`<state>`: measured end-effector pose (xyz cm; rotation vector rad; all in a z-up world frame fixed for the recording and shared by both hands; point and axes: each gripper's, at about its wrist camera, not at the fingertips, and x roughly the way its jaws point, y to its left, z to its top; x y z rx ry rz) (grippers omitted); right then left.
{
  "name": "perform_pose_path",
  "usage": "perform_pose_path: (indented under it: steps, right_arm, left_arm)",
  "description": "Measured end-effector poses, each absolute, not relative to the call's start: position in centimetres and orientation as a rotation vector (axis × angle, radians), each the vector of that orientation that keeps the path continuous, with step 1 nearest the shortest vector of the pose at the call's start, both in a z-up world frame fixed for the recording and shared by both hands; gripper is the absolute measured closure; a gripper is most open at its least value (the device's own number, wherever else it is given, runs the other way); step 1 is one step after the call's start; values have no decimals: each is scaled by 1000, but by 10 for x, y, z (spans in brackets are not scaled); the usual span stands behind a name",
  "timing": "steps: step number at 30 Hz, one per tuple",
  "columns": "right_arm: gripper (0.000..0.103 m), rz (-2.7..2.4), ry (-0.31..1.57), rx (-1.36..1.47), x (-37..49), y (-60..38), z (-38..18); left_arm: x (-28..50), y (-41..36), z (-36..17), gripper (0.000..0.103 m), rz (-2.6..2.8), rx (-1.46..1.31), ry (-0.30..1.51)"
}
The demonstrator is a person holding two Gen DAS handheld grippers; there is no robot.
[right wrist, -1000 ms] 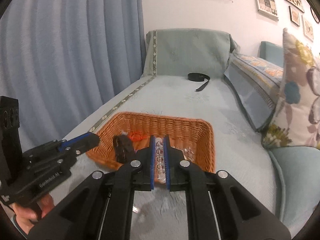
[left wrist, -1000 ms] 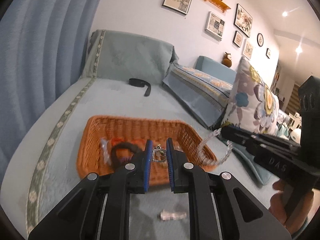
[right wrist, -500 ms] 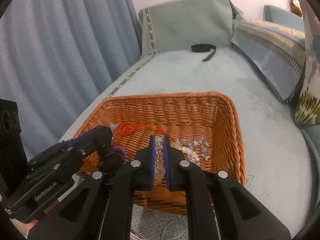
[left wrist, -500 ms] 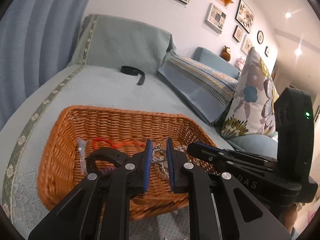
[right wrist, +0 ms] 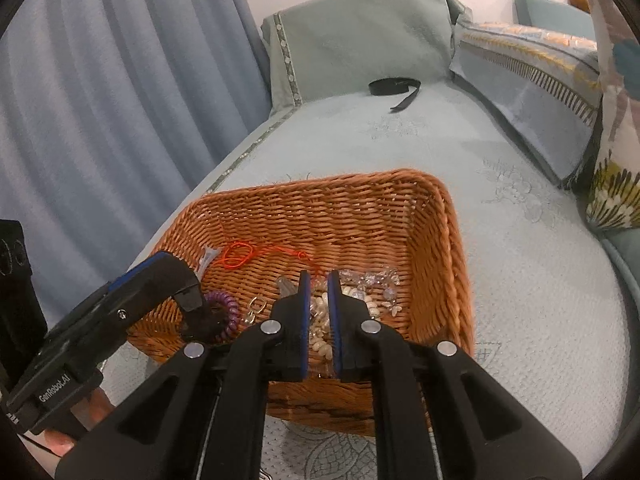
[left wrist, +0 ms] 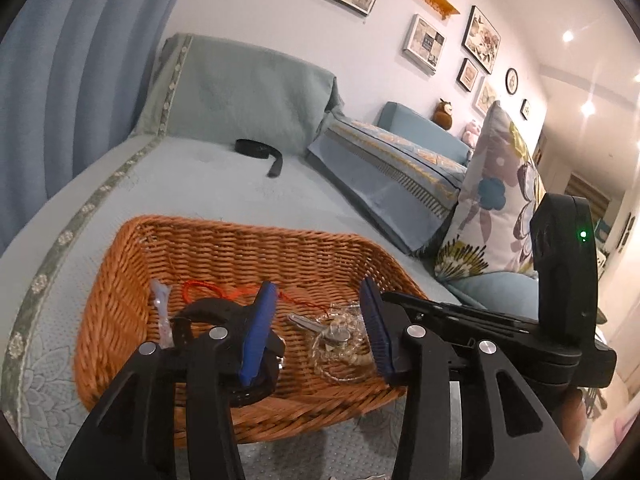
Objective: Organize jewelry
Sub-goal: 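Carry the pendant and bead bracelet into the basket and open both tools, then move both open tools back over the hair clip and key charm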
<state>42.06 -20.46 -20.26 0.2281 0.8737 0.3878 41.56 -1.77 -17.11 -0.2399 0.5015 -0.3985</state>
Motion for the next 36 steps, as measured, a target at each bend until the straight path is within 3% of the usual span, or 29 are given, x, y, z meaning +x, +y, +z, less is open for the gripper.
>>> perform_pose_path:
  steps: [13,17,19,23,26,36]
  right_arm:
    - [96,357,822,243,411,-216,-195]
    - [96,313,810,235,405,-219,-189]
    - [95,307,803,240,397,-221,-183]
    - [80,286,790,212,368,-226,-176]
    - [75,293,800,208,338,-236,-174]
    - [73,356,867,187,252,-246,-181]
  left_arm:
    - [398,-12,-165,61,-386,-242,450]
    - [384,-14,-161,38,-371,-222,409]
    - [378,-15,-159,38,-368,-212,412]
    - [364,-13,-158,38,-344,-183,436]
    - [350,-9,-158,38,-330,-178,473]
    - [294,-12,-184,38,-288,-159,596]
